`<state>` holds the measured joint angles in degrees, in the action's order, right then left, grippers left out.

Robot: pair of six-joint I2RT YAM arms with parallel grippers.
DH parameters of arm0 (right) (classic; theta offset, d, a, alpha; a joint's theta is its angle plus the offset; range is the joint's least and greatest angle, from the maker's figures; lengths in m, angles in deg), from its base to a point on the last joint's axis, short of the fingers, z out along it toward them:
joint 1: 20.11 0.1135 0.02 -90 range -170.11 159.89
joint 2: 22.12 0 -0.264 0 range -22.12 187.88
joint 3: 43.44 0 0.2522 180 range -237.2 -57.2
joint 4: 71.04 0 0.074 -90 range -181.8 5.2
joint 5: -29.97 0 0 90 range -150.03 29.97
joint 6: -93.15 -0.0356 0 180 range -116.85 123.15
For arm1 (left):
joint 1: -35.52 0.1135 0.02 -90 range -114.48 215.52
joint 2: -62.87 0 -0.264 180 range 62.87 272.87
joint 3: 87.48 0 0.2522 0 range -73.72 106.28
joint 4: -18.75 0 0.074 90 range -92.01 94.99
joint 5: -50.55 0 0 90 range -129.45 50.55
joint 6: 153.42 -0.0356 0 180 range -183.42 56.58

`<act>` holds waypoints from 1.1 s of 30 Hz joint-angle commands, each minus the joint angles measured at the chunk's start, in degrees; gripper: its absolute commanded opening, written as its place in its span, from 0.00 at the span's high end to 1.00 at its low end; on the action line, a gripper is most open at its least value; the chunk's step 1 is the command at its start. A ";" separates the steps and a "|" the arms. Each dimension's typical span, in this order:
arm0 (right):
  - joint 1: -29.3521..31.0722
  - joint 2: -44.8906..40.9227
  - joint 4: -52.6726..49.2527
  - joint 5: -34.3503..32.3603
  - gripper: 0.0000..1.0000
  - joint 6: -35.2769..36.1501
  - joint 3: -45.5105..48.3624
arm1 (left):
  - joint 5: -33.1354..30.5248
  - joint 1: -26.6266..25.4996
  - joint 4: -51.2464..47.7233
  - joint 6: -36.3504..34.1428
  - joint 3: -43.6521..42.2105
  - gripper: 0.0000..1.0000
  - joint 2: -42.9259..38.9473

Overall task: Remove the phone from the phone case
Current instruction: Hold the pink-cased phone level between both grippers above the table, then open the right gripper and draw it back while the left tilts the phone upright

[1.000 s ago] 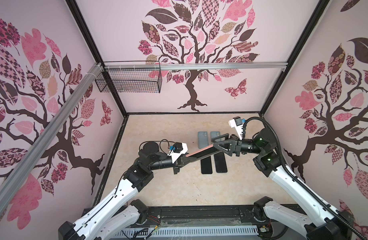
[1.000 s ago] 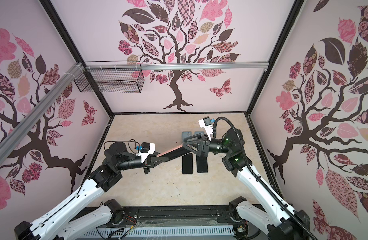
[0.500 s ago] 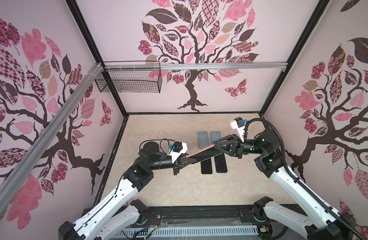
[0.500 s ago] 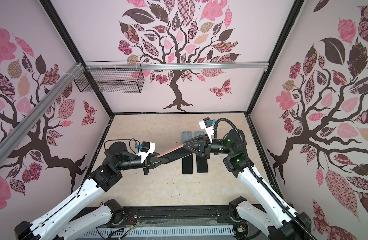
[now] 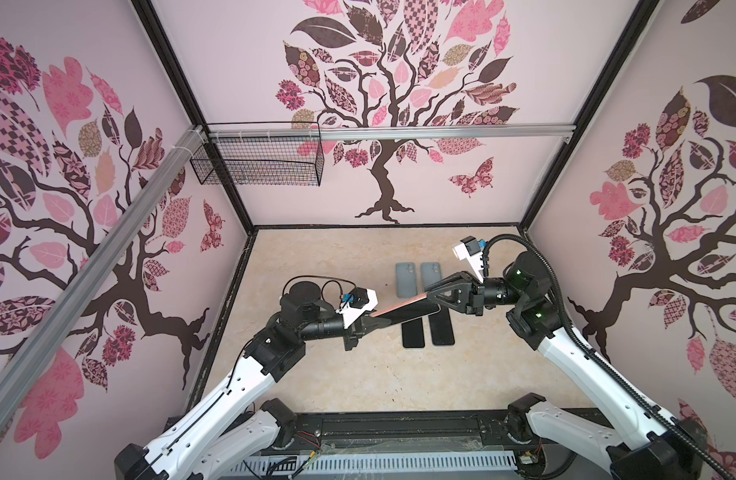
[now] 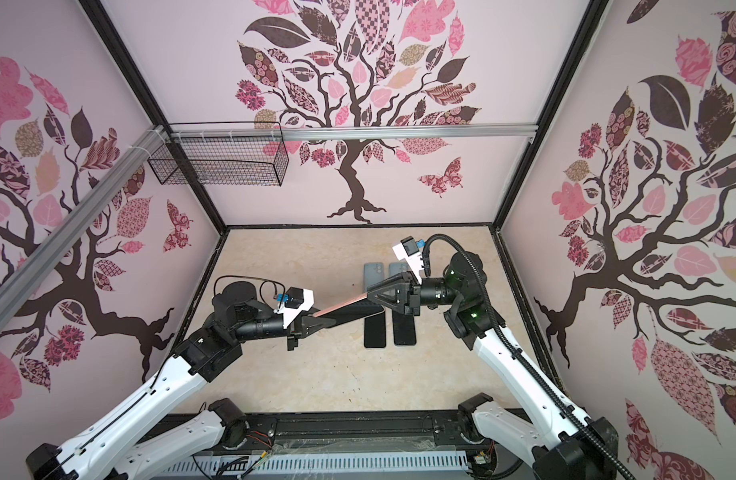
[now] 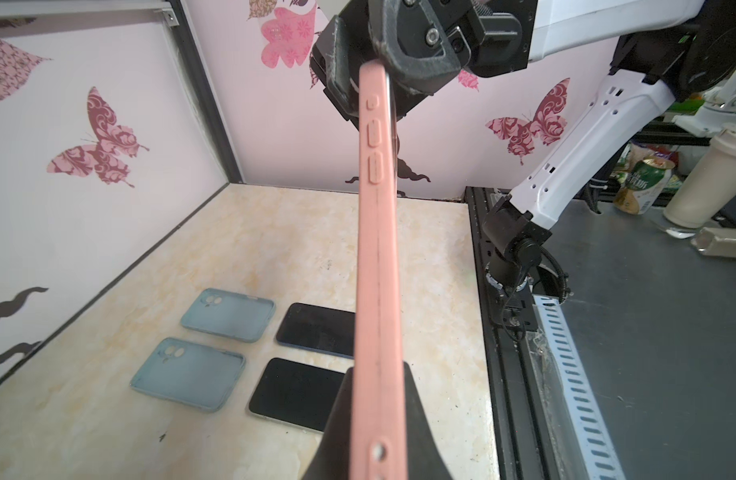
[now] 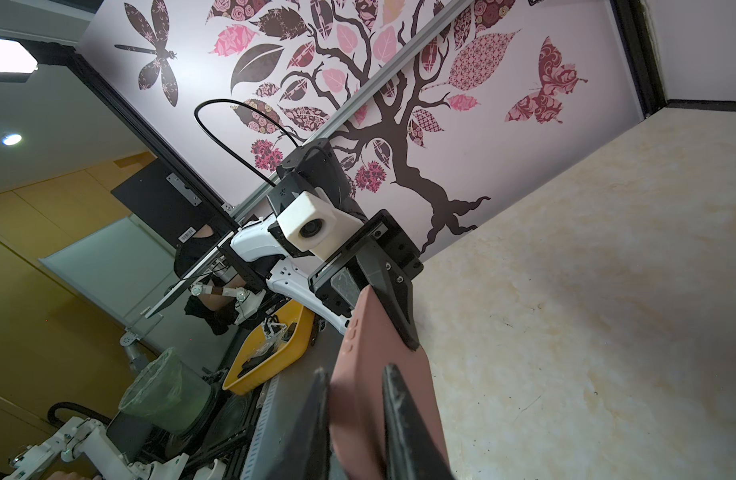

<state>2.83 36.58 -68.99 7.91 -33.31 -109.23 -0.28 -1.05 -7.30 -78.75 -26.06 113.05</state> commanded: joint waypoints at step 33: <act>0.62 4.54 -11.75 -7.77 0.89 -5.41 0.79 | -9.01 -0.44 -2.23 -23.40 15.91 1.00 -0.05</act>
<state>2.70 40.86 -74.02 2.41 -40.46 -109.32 -13.70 -1.25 -23.98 -103.80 -16.60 115.21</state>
